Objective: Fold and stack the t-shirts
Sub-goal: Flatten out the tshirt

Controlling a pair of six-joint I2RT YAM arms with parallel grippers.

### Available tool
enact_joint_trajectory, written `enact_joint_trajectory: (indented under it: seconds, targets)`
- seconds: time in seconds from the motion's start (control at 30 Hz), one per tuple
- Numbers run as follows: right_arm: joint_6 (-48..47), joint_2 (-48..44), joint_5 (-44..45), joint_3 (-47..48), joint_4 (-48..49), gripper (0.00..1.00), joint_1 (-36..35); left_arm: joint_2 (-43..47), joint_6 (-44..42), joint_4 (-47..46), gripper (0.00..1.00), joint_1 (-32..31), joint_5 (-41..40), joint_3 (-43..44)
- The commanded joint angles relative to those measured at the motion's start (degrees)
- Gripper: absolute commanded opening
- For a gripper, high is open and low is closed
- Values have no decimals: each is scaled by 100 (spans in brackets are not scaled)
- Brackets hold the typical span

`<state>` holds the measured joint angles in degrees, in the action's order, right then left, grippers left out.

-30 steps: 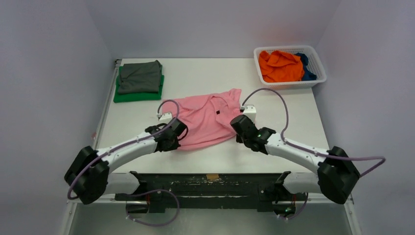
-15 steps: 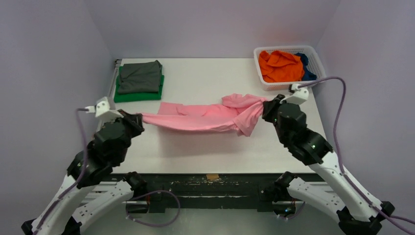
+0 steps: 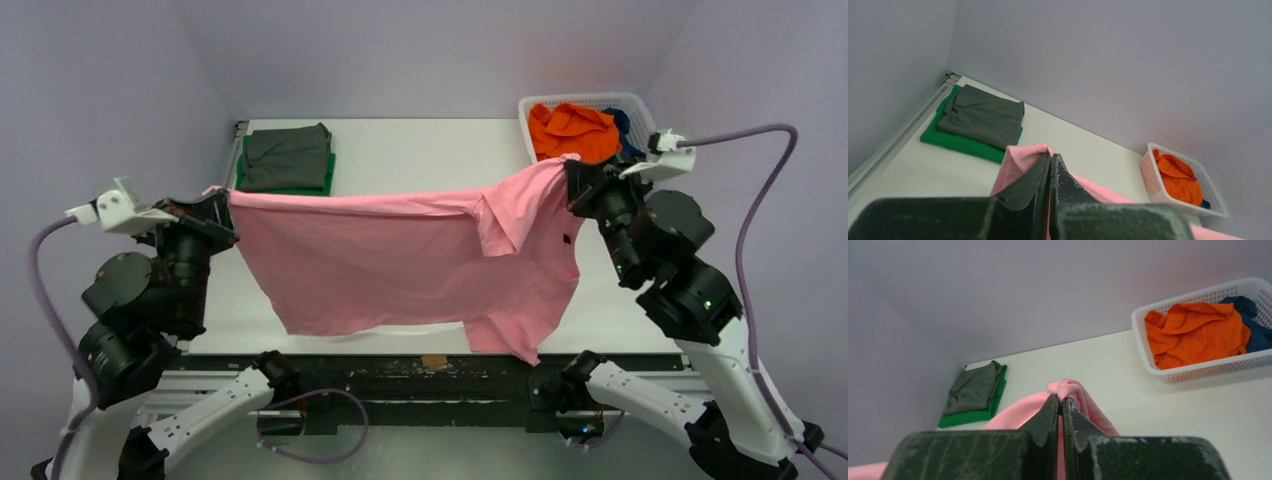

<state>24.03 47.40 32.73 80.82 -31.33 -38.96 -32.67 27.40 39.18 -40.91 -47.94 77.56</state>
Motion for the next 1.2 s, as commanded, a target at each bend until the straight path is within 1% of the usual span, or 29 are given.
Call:
enact_joint_trajectory:
  seconds: [0.0,0.03,0.1,0.13,0.17,0.2,0.23,0.33,0.4,0.43,0.47,0.5,0.53,0.6,0.67,0.8,0.83,0.93,1.0,1.07,1.1,1.13,1.17]
  targets:
    - [-542,785,371,168,219,0,115,-1137,-810,-758,0,182,-277,234]
    - [-619,1030,290,259,316,0,219,-1465,-776,-684,0,462,20,425]
    - [-724,1554,2,643,489,0,539,-2101,-467,-439,0,1410,1307,925]
    - [-775,1840,-313,914,563,0,864,-2448,-411,-460,0,1869,2068,1166]
    - [-797,2133,-711,1229,589,0,1156,-2800,-414,-476,0,2186,2376,1513]
    - [-882,2438,-1176,1610,686,0,1411,-3198,-452,-337,0,2414,2568,1983]
    - [-905,2738,-1415,2078,703,0,1609,-3564,-499,-82,0,2569,2681,2589]
    - [-1069,3496,-1419,3512,606,0,1835,-4584,-815,591,0,2807,2806,4594]
    - [-1169,3789,-1435,4222,558,0,1907,-4979,-938,932,0,2936,2893,5716]
    - [-1188,3819,-1457,4392,536,0,1938,-5067,-946,1052,0,2999,2919,5942]
    - [-1219,3777,-1484,4435,532,0,1963,-5047,-964,1083,0,3049,2934,5949]
    - [-1259,3682,-1522,4356,532,0,1990,-4940,-984,1033,0,3086,2943,5756]
    - [-1314,3534,-1536,4143,532,0,2013,-4738,-990,893,0,3115,2926,5350]
    - [-1406,3205,-1577,3543,465,0,2050,-4142,-998,470,0,3164,2972,4273]
    - [-1360,2896,-1603,2801,234,0,2082,-3657,-950,234,0,3176,2984,3192]
    - [-851,2406,-1448,1106,-610,0,2158,-2857,-598,22,0,3176,3090,1006]
    - [-711,2356,-1435,549,-771,0,2182,-2727,-418,58,0,3176,3100,520]
    - [-418,2363,-1566,-642,-1126,1,2200,-2446,160,-63,0,3170,3449,-1013]
    - [-161,2442,-1535,-1487,-988,4,2200,-2379,365,-364,0,3168,3841,-1967]
    - [97,2641,-1326,-2100,-891,6,2219,-2469,741,-325,0,3167,3857,-2634]
    - [232,2764,-1141,-2267,-911,9,2222,-2537,844,-308,0,3168,3891,-2961]
    - [409,2879,-871,-2366,-986,17,2226,-2603,957,-293,13,3168,3882,-3166]
    - [600,2995,-504,-2364,-1157,28,2237,-2657,1070,-234,30,3168,3839,-3275]
